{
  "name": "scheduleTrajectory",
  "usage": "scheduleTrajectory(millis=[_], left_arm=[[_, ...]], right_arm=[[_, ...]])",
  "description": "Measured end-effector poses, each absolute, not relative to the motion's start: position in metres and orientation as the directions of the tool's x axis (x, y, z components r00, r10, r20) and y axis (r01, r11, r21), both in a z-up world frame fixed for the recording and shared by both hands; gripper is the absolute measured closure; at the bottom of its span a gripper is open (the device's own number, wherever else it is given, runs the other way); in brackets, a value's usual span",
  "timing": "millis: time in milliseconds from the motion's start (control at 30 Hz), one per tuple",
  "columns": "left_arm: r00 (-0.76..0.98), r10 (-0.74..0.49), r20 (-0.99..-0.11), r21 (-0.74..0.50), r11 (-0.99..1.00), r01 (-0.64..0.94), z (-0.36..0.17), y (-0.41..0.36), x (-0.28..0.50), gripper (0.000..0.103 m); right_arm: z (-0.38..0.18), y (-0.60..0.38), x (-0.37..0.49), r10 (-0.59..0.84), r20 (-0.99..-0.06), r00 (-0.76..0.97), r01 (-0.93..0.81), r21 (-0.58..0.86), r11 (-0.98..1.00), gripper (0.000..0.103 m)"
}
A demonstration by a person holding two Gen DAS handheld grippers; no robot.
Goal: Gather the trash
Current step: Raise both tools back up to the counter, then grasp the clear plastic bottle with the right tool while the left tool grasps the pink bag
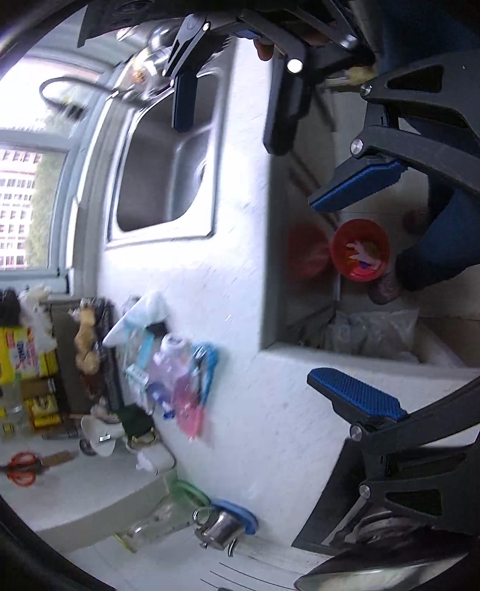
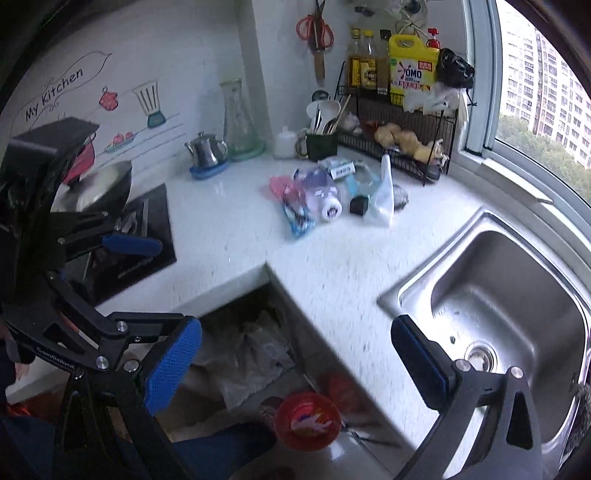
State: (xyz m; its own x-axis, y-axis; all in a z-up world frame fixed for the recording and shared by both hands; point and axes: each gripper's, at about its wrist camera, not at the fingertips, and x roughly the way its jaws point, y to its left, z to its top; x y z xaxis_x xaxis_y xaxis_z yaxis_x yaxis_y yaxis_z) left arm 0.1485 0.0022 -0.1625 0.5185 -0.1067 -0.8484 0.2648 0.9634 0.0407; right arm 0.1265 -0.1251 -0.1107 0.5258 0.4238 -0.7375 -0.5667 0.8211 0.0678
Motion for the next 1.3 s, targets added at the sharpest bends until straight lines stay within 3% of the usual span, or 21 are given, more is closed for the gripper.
scheduleTrajectory(millis=[433, 867, 967, 1067, 1300], left_arm=[[0.522, -0.139, -0.841, -0.015, 0.972, 0.234, -0.135, 0.073, 0.278, 0.018], [0.425, -0.122, -0.897, -0.054, 0.984, 0.169, -0.175, 0.138, 0.381, 0.018], [0.394, -0.112, -0.912, -0.058, 0.988, 0.146, -0.188, 0.149, 0.395, 0.019], [0.372, -0.093, -0.924, -0.05, 0.991, 0.124, -0.2, 0.159, 0.404, 0.019], [0.313, -0.071, -0.947, -0.048, 0.996, 0.08, -0.224, 0.179, 0.407, 0.019]], right_arm=[[-0.084, -0.07, 0.244, 0.389, -0.735, 0.555, -0.548, 0.029, 0.836, 0.001], [-0.118, -0.015, 0.346, 0.364, -0.825, 0.432, -0.556, 0.074, 0.828, 0.001], [-0.136, -0.004, 0.366, 0.354, -0.856, 0.377, -0.555, 0.098, 0.826, 0.005], [-0.154, 0.007, 0.382, 0.309, -0.892, 0.329, -0.545, 0.088, 0.834, 0.017], [-0.18, 0.025, 0.407, 0.269, -0.931, 0.245, -0.572, 0.085, 0.816, 0.019]])
